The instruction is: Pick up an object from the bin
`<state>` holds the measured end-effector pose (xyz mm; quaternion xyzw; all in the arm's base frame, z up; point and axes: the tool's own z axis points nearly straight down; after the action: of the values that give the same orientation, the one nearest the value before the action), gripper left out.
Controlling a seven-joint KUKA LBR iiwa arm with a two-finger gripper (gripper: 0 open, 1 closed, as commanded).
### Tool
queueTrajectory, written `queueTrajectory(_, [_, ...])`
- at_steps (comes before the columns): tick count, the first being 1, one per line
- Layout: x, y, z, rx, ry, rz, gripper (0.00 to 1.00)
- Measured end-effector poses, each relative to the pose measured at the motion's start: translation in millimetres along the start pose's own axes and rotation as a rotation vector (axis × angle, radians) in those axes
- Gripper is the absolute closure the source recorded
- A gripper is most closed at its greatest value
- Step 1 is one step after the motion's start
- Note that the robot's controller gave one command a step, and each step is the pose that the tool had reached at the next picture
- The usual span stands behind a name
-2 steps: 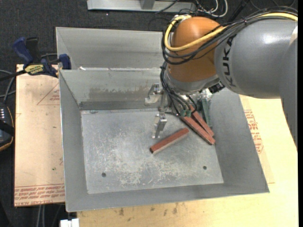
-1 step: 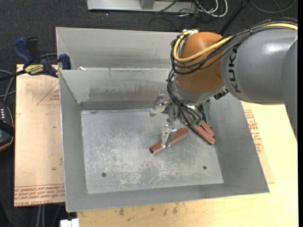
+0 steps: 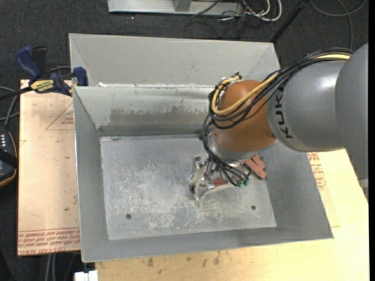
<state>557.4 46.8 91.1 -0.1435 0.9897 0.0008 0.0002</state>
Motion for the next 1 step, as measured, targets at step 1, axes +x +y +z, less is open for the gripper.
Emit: queueTrajectory(1, [0.0, -0.1, 0.0, 0.0, 0.0, 0.0, 1.0])
